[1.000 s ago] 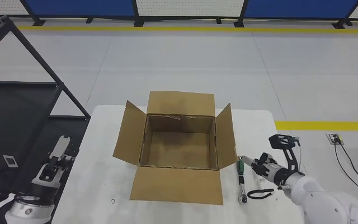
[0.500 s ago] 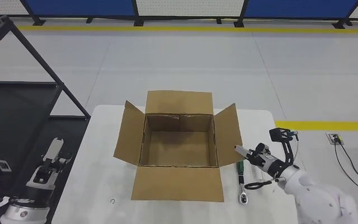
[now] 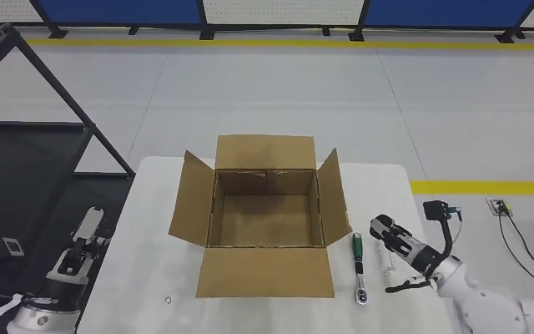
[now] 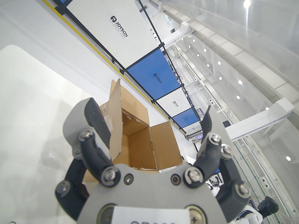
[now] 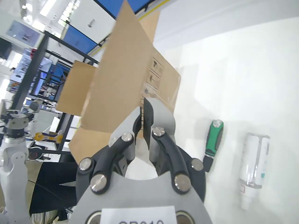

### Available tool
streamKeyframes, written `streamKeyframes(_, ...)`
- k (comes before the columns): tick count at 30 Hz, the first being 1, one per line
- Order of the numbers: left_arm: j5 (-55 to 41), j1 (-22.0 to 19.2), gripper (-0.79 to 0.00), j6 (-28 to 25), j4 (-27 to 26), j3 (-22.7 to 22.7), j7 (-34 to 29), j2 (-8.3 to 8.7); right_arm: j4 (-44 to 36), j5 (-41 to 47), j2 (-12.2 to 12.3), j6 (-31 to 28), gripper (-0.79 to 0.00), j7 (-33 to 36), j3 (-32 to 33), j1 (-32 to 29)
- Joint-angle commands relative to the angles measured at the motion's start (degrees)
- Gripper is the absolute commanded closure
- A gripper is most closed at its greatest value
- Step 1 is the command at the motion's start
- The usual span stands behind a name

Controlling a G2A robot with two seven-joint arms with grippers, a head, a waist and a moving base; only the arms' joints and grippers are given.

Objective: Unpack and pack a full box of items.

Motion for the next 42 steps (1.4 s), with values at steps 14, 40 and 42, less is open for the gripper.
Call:
streamKeyframes(14,0.5,-0.2,-0.785,0.6,0.1,0.3,1.3,-0.05,20.6,-0.8,-0.2,-3.1,0.0,2.9,-16.7,17.0)
streamKeyframes(40,1.5,-1.2,-0.785,0.7,-0.1,1.9,-0.8,0.16,-1.7,-20.0,3.9,9.0,-0.582,22.4,-12.4,4.9)
streamKeyframes(42,1.9,-1.3,-0.785,0.8,-0.3,2.4,-1.0,0.18,-1.5,-22.4,4.0,10.3,-0.523,23.4,-13.7,4.9)
